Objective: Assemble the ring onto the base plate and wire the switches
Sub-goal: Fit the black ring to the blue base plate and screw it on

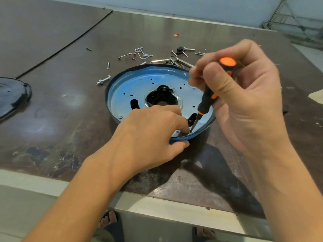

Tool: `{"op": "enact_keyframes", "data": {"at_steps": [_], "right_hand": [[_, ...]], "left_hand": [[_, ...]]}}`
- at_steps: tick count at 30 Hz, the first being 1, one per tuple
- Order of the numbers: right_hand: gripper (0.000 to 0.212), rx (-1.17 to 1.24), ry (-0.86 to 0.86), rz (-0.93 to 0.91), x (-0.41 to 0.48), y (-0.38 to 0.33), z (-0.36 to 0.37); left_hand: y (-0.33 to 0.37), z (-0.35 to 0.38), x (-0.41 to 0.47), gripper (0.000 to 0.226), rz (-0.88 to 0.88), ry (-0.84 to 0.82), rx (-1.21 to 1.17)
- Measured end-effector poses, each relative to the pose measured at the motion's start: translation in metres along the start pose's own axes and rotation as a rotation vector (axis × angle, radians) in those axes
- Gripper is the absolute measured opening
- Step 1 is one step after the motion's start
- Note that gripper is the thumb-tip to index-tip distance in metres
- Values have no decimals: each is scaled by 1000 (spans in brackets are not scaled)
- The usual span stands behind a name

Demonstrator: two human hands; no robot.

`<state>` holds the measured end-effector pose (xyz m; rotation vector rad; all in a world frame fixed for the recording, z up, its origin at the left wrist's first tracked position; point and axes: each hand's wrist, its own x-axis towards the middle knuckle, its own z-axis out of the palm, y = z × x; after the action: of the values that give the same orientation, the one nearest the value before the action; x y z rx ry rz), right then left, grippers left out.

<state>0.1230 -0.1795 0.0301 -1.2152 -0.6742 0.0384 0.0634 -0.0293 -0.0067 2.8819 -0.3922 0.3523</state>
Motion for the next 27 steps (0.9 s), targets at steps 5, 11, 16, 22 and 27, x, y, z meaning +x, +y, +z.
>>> {"op": "enact_keyframes", "data": {"at_steps": [5,11,16,22,27], "right_hand": [[23,73,-8,29,1,0,-1],[16,79,0,40,1,6,-3],[27,-12,60,-52,1,10,-3],[36,152,25,45,2,7,-6],[13,23,48,11,-1,4,-2]], "left_hand": [[1,0,0,29,-1,-1,-3],[0,1,1,32,5,-1,-11],[-1,2,0,30,1,8,-12],[0,2,1,28,3,6,-14],[-1,1,1,29,3,3,-23]]}}
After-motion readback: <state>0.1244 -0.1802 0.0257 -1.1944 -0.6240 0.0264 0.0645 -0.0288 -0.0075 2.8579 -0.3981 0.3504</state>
